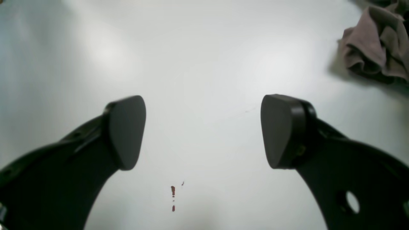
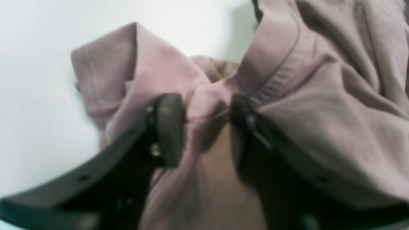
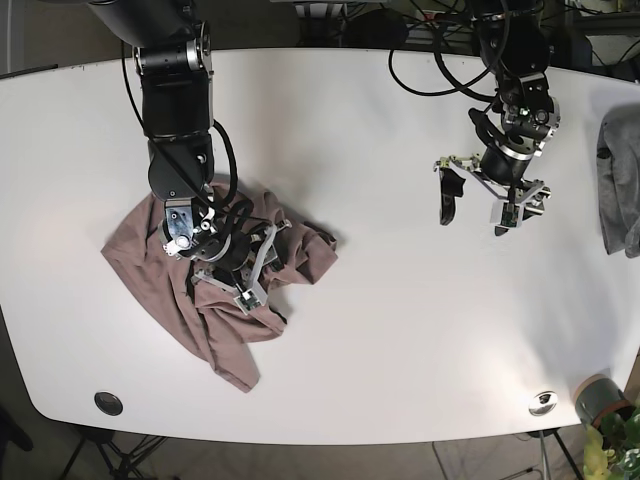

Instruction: Fold the T-shirt properly

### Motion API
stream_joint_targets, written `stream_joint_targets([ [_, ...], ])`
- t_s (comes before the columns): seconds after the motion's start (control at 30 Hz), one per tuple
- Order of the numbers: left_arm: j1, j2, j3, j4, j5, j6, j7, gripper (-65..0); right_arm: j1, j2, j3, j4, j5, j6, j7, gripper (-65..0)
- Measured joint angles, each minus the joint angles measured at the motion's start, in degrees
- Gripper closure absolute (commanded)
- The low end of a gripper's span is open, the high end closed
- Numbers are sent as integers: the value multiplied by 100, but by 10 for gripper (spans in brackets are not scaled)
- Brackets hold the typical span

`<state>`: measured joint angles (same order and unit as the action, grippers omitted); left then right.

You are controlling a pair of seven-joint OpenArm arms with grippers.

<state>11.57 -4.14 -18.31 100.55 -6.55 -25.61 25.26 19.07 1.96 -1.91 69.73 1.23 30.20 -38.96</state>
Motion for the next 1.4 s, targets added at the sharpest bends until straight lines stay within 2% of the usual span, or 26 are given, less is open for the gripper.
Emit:
stream_joint_targets([
  [0.23,-13,13,0,0,2,2,4,-517,0,15,0,-7,0,2,37,-55],
  [0.4,-15,11,0,-22,2,0,2,-517,-48,31,4,85,-4,0,13,-51],
  [0.47,-15,4,17,-98,4,4,-2,-517,-111,42,7,247,7,2,-28,-70],
  [0.63,-13,-4,81,-264,4,-13,22,-517,-251,42,4,629,24,2,-221,-258],
  [0.7,-15,-7,79,-264,4,-11,0,-517,-284,39,7,715,28,2,-216,-301],
  [0.93,-15,-4,79,-264,4,-11,2,-517,-275,42,9,715,0,-15,-216,-306],
  [1.07,-13,0,79,-264,2,-11,2,-517,-236,63,4,708,2,-323,-212,-306],
  [1.27,-15,0,81,-264,4,-11,4,-517,-13,186,11,264,-13,-424,109,-306],
  [1.4,-13,-9,79,-264,4,-11,2,-517,-15,286,4,-31,46,-391,282,-306],
])
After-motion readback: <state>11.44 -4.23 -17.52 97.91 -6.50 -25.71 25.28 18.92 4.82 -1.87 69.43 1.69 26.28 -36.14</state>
